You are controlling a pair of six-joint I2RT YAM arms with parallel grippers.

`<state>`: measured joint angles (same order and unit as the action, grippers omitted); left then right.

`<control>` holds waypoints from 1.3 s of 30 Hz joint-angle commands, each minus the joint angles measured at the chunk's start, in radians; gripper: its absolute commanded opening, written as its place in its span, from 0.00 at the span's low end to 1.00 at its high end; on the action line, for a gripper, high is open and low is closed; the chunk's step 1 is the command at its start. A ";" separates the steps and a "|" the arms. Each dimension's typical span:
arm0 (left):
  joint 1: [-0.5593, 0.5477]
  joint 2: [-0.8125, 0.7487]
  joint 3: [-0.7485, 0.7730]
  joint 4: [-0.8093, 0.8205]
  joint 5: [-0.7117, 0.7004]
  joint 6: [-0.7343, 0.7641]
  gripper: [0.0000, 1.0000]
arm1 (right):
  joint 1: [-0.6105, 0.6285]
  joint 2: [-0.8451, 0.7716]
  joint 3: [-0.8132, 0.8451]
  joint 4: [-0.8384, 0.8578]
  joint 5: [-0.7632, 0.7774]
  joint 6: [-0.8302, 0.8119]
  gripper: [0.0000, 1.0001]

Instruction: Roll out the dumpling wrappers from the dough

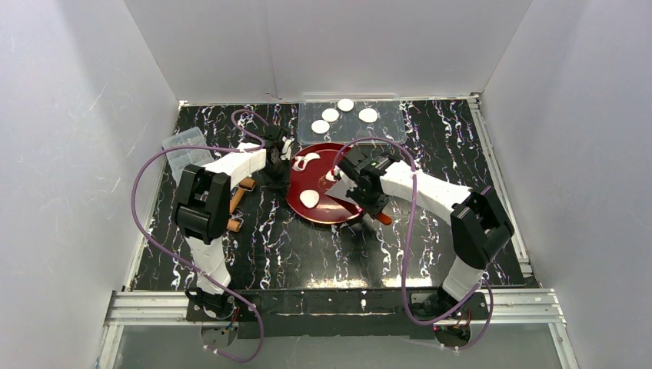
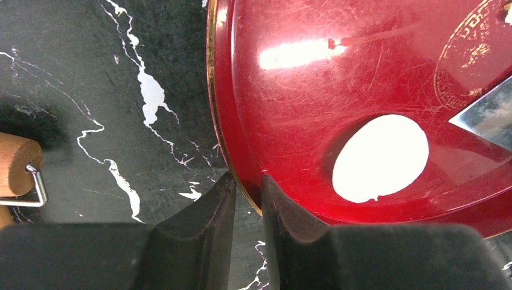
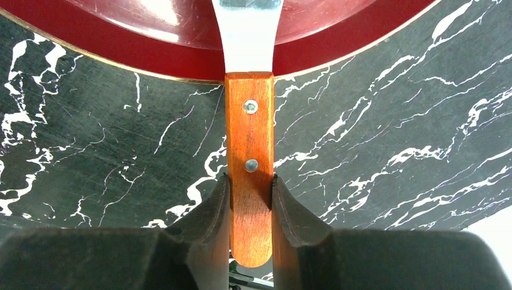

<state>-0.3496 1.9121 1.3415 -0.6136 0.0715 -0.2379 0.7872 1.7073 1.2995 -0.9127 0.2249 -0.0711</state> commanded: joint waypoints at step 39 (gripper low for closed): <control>0.001 -0.005 0.001 -0.045 0.052 -0.021 0.00 | 0.115 0.191 0.164 0.057 -0.213 -0.048 0.01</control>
<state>-0.3458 1.9121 1.3415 -0.6182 0.0959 -0.2661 0.8951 1.8706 1.3930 -0.8597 0.0490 -0.1341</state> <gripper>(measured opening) 0.083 0.285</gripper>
